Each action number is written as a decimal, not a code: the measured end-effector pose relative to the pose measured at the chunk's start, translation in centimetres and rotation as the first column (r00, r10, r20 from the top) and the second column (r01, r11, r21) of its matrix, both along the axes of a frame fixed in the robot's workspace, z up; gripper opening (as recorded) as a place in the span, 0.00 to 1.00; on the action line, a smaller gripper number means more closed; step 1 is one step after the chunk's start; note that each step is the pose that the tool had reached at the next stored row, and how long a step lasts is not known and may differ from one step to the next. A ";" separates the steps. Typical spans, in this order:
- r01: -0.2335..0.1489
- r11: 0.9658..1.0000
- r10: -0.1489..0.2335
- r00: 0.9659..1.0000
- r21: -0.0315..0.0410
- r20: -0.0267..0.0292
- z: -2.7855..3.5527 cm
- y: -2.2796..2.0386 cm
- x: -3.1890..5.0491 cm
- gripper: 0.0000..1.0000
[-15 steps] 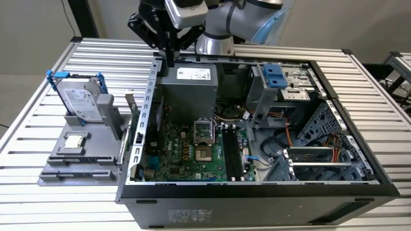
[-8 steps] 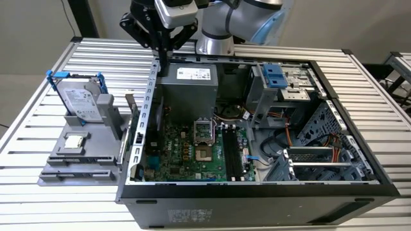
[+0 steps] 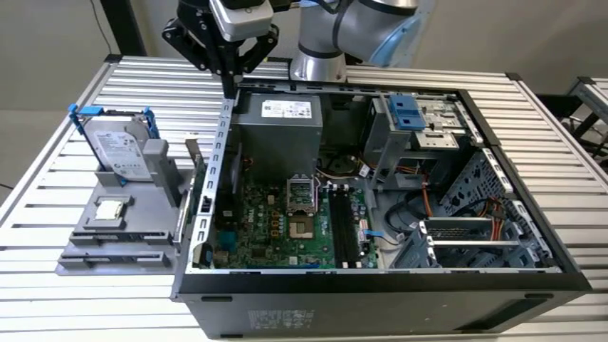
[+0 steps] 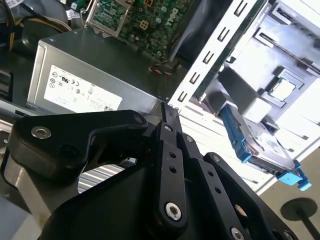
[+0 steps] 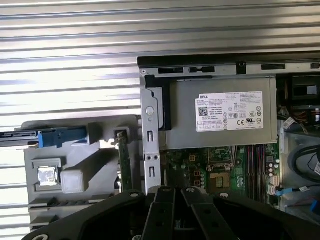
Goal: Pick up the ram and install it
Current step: 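Reach for the ram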
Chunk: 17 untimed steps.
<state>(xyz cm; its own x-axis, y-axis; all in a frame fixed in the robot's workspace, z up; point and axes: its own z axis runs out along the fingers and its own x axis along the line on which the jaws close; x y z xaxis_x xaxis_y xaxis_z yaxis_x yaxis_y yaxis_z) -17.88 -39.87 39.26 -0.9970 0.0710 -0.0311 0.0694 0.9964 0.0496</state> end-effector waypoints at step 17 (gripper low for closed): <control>-0.028 1.000 0.028 1.000 0.000 0.000 0.00 0.13 -3.51 0.00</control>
<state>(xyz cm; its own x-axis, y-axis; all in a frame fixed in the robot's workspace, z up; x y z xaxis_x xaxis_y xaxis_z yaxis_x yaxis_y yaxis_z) -21.40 -39.73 39.26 -0.9986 0.0426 -0.0311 0.0410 0.9979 0.0496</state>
